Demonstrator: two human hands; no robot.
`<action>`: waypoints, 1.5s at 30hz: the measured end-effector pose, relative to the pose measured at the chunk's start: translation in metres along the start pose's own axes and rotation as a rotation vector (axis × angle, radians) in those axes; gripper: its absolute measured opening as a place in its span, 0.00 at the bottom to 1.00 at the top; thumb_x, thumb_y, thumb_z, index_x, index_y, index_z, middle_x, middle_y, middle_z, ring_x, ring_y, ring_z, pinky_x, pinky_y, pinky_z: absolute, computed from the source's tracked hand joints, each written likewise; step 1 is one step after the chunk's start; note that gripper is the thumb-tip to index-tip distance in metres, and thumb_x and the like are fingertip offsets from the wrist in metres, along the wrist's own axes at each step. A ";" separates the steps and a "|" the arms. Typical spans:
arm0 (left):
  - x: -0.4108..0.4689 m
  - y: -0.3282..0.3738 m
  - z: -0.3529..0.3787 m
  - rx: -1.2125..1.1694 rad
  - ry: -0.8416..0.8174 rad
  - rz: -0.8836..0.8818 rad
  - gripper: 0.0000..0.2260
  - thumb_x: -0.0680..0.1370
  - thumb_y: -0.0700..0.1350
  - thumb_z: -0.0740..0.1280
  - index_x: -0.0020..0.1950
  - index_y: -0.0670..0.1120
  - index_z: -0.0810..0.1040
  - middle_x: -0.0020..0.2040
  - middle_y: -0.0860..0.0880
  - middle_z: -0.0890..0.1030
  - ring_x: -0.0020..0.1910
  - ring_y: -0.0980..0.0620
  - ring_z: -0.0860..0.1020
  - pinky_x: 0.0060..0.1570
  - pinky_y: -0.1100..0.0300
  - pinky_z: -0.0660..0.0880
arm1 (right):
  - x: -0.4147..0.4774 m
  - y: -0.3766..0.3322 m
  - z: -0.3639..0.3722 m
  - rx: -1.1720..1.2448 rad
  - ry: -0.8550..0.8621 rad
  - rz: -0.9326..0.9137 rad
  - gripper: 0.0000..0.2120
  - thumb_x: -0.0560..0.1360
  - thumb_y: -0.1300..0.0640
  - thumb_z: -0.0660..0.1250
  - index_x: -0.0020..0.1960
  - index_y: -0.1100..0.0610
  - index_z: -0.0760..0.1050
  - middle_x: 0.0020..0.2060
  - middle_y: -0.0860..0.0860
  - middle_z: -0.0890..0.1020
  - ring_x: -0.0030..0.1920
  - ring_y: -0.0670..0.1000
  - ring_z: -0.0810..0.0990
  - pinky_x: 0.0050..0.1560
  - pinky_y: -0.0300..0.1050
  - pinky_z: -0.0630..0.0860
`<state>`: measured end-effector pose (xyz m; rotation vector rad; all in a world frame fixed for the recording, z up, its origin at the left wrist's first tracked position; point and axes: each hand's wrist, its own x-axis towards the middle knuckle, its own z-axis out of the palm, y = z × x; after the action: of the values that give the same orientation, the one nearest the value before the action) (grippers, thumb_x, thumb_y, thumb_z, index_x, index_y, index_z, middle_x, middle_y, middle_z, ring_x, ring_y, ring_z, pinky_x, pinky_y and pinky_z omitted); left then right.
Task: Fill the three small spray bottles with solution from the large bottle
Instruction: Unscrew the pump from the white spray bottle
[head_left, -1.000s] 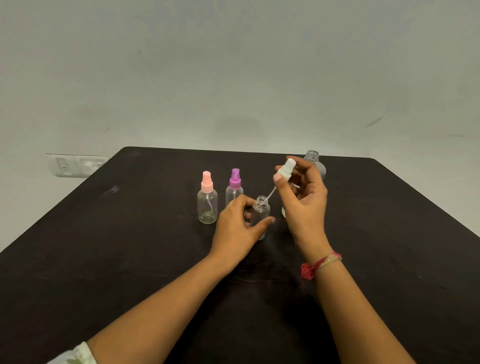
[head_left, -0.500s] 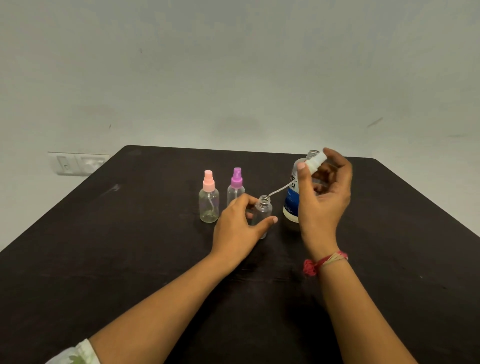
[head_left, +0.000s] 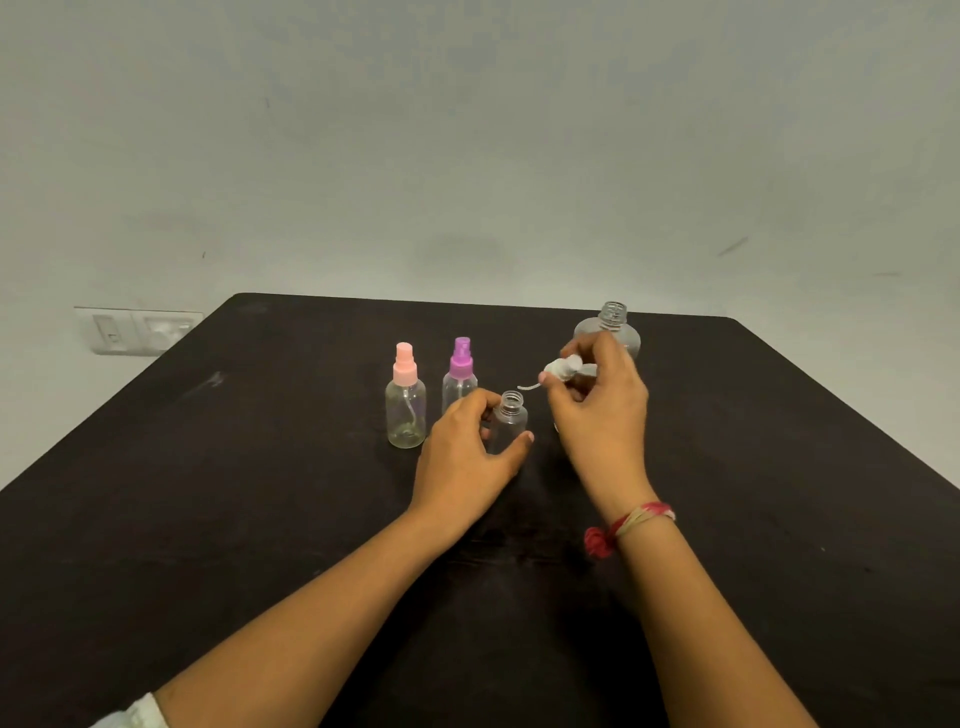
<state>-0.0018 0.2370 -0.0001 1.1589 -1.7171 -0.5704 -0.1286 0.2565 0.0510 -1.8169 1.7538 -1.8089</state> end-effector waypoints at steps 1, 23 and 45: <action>0.000 0.000 0.000 -0.005 -0.001 -0.001 0.13 0.71 0.51 0.74 0.52 0.53 0.76 0.48 0.55 0.79 0.43 0.60 0.77 0.45 0.58 0.77 | -0.001 0.001 0.000 -0.087 -0.040 0.014 0.10 0.71 0.62 0.71 0.44 0.52 0.71 0.42 0.45 0.77 0.40 0.42 0.76 0.38 0.30 0.70; -0.002 -0.005 0.006 -0.156 -0.047 -0.020 0.31 0.70 0.36 0.75 0.66 0.52 0.65 0.51 0.52 0.75 0.49 0.57 0.79 0.48 0.67 0.77 | -0.010 0.010 0.009 -0.715 -0.478 0.141 0.09 0.76 0.60 0.63 0.55 0.57 0.68 0.48 0.55 0.79 0.47 0.57 0.78 0.39 0.47 0.73; -0.002 0.013 -0.009 0.223 0.148 0.254 0.20 0.68 0.41 0.73 0.55 0.47 0.67 0.51 0.54 0.69 0.50 0.53 0.69 0.45 0.64 0.66 | -0.005 -0.010 -0.007 -0.645 -0.256 0.112 0.05 0.74 0.57 0.65 0.49 0.51 0.72 0.39 0.48 0.74 0.41 0.52 0.75 0.37 0.44 0.69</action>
<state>0.0007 0.2454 0.0130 1.0833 -1.7951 -0.1369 -0.1257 0.2681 0.0569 -1.9571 2.4392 -0.9645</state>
